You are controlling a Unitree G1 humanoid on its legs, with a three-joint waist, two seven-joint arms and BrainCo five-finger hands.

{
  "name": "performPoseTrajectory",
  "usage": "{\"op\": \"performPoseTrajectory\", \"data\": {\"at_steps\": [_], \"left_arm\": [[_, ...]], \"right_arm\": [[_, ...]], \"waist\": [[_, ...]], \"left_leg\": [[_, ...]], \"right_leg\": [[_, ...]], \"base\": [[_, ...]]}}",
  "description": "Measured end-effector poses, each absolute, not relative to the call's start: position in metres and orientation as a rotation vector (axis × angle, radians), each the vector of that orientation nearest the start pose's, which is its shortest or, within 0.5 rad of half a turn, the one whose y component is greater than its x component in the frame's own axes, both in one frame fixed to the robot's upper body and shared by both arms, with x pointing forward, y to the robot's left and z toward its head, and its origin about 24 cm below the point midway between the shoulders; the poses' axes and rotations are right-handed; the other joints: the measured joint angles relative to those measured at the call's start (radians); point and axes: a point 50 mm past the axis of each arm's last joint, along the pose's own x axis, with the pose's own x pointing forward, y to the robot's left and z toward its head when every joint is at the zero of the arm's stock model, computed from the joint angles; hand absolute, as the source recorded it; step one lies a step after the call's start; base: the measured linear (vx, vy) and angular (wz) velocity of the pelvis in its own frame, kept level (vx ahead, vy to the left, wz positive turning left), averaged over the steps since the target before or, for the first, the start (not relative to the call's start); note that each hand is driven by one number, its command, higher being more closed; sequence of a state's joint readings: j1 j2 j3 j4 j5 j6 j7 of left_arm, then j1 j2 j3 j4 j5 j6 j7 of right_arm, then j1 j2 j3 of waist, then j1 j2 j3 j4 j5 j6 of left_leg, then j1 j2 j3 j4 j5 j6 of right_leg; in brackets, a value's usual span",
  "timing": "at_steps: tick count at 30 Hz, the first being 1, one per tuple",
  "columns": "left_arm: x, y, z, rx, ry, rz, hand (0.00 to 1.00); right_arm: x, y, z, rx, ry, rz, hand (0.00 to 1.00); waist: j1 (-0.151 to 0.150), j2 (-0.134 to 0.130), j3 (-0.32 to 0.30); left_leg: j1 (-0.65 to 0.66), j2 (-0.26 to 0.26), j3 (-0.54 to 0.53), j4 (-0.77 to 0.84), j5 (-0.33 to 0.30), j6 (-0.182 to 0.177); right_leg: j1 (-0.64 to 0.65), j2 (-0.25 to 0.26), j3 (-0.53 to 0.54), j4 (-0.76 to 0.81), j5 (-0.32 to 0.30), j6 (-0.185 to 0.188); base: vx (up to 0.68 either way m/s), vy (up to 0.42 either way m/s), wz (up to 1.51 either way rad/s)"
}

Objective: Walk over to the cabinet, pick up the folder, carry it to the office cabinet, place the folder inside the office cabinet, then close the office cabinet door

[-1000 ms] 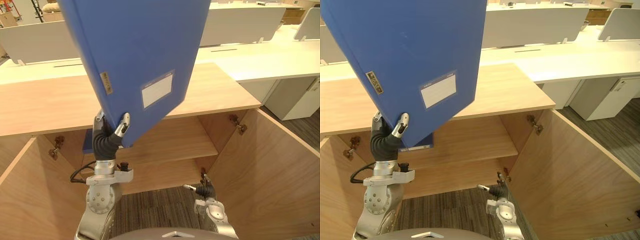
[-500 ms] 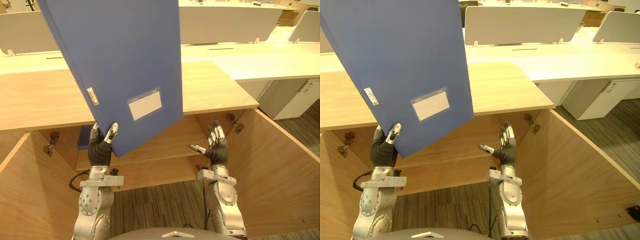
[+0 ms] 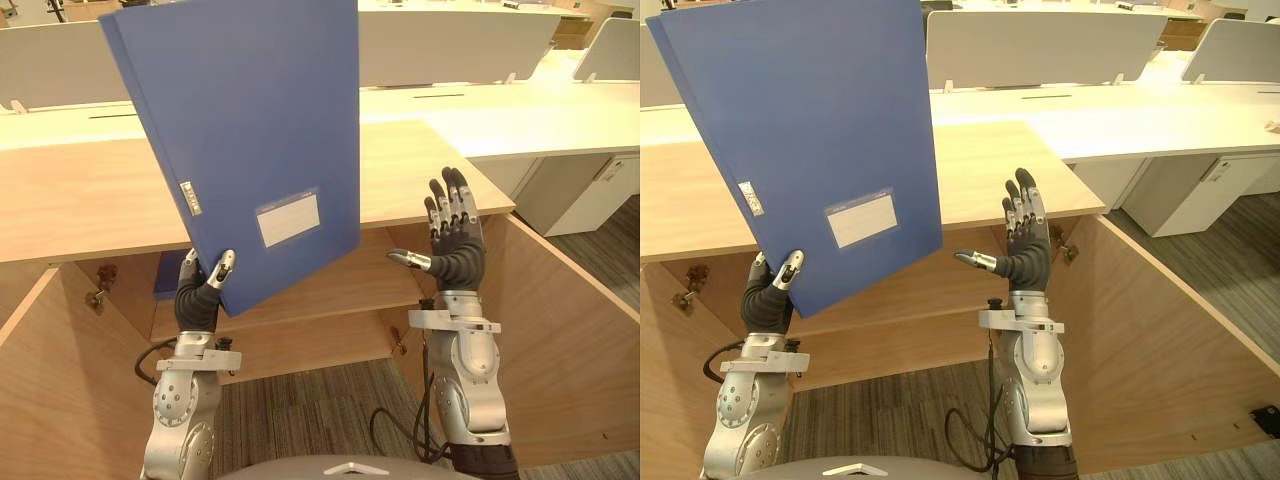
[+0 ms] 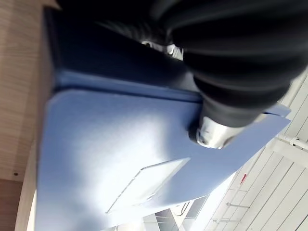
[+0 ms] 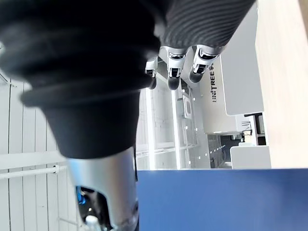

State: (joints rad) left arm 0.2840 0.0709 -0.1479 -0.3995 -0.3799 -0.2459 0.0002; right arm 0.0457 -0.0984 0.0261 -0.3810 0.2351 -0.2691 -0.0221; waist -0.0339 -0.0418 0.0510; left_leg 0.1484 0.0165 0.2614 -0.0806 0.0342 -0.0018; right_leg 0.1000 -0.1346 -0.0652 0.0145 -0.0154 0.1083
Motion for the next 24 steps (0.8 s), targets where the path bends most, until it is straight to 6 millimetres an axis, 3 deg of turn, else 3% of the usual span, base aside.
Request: {"op": "performPoseTrajectory", "data": {"at_steps": [7, 12, 24], "left_arm": [[0.197, 0.140, 0.094, -0.355, -0.348, -0.153, 1.00], [0.198, 0.138, 0.096, -0.377, -0.358, -0.212, 1.00], [0.198, 0.128, 0.097, -0.382, -0.362, -0.333, 1.00]], "right_arm": [[0.233, -0.160, 0.156, 0.149, -0.648, 0.137, 0.00], [0.247, -0.163, 0.139, 0.173, -0.545, 0.193, 0.00], [0.262, -0.155, 0.119, 0.249, -0.424, 0.327, 0.00]], "waist": [[0.001, 0.006, 0.005], [0.010, 0.006, 0.005], [0.024, 0.005, 0.004]], "left_leg": [[-0.020, -0.001, -0.002, 0.000, 0.002, 0.002], [-0.024, -0.001, -0.011, 0.000, 0.003, 0.004], [-0.029, -0.005, -0.029, -0.006, 0.017, 0.008]], "right_leg": [[-0.015, 0.000, -0.001, -0.005, 0.008, 0.000], [-0.014, 0.000, -0.008, -0.004, 0.008, 0.000], [-0.015, -0.006, -0.029, 0.008, 0.003, -0.004]], "base": [[0.00, 0.000, 0.00], [0.00, -0.005, 0.04], [-0.02, -0.001, 0.05]]}}
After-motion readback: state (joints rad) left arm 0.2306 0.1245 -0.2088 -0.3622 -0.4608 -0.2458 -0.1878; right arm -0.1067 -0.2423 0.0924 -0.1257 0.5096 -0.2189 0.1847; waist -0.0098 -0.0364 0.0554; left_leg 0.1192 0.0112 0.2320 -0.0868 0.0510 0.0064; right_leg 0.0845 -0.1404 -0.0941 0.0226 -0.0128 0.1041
